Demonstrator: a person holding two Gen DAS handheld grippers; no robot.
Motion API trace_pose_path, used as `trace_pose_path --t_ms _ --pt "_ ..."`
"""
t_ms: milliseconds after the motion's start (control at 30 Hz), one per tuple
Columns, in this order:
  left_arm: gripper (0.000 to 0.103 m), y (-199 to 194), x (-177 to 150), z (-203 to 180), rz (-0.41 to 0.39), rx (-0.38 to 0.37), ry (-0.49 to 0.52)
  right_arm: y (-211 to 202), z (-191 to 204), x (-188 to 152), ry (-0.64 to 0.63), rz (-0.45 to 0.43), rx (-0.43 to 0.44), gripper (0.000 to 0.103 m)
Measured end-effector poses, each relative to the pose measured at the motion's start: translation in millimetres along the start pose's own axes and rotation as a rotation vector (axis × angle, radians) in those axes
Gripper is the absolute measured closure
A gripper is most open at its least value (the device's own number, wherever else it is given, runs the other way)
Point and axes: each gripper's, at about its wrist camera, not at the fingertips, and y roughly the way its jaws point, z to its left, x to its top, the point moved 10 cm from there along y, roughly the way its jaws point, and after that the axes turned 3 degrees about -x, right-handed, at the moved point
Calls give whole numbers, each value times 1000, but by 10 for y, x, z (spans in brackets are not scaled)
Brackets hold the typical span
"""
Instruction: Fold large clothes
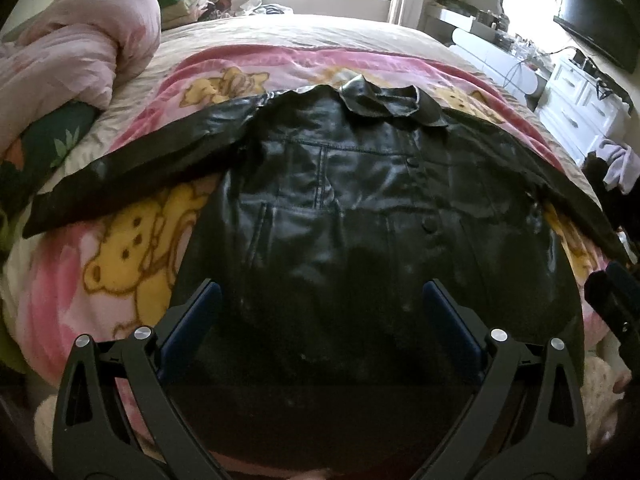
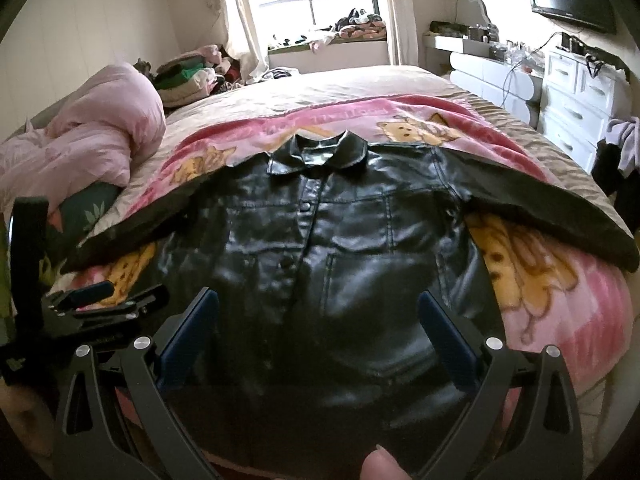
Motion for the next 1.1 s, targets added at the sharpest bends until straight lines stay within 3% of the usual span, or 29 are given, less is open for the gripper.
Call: trace_pose_path --t_ms 600,767,1100 --pt "9 367 781 -33 11 11 -25 422 -114 891 -14 -53 -34 4" --pt "9 402 1018 -76 -6 21 -52 621 -315 1170 12 -53 -53 4" --pt "9 600 1302 -548 7 -67 -33 847 -876 1610 64 -83 -128 4"
